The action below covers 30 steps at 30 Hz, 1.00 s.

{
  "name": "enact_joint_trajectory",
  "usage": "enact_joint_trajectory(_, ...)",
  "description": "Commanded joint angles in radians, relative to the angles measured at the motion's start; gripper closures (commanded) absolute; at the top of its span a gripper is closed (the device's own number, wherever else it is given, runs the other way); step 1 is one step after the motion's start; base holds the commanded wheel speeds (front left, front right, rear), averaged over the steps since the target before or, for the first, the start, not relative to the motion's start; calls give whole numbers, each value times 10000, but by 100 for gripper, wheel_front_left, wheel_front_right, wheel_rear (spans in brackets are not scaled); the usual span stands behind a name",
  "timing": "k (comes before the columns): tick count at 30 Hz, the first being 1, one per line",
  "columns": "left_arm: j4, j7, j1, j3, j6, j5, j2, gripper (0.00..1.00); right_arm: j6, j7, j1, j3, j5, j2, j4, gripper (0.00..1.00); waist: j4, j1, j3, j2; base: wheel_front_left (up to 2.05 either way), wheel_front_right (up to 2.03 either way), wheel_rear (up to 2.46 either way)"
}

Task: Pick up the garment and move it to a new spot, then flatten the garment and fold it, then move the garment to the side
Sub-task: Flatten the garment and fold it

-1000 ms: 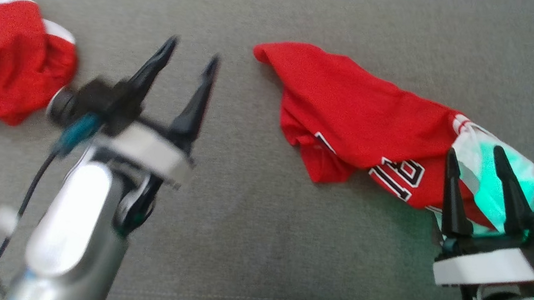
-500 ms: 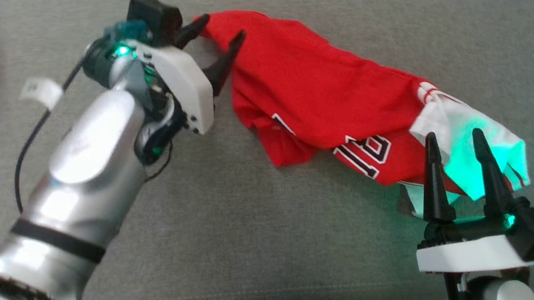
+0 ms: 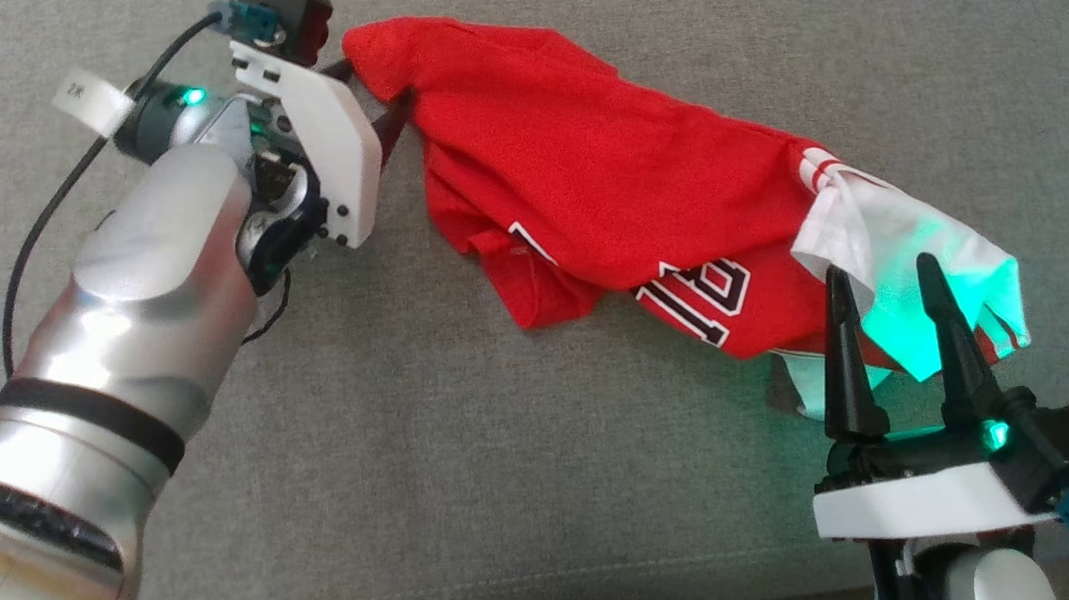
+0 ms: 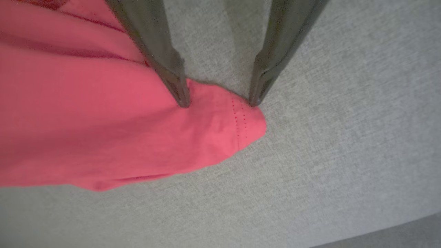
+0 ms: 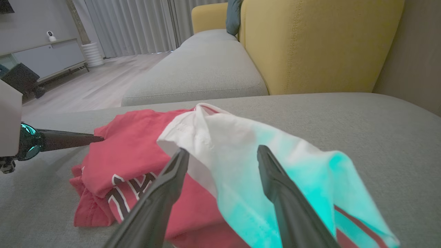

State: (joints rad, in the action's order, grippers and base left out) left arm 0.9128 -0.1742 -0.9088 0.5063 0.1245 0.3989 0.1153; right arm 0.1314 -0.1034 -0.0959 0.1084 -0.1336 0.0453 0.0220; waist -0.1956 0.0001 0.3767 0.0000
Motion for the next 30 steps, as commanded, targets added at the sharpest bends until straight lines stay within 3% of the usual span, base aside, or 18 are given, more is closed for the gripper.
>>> enact_joint_trajectory(1,-221,113,-552,-204,40,37,229,57,-7,-101,-195,230,-58,49,286,0,-17,-1,-4,0,0,0,0)
enact_joint_trajectory(2,-124,163,-584,-179,42,60,217,57,-7,-109,-197,225,-75,49,286,0,-30,-1,-2,0,0,0,0)
enact_joint_trajectory(3,-31,211,-614,-148,45,79,208,100,-7,-118,-193,217,-98,49,286,0,-39,-1,-1,0,0,0,0)
enact_joint_trajectory(11,329,1111,-765,13,51,79,236,100,-7,-129,-105,89,-154,49,284,0,61,-1,-103,0,0,0,0)
enact_joint_trajectory(17,-137,2216,-221,-43,-104,149,212,100,-7,-15,25,-104,-58,49,372,0,374,-1,-504,0,0,0,0)
enact_joint_trajectory(21,-1052,2737,856,-12,-205,256,265,100,-7,139,215,-298,-28,49,484,0,651,-1,-845,0,0,0,0)
enact_joint_trajectory(30,-4468,2720,4232,180,-1058,334,1017,100,-7,461,534,-595,-27,49,707,0,1158,-1,-1326,0,0,0,0)
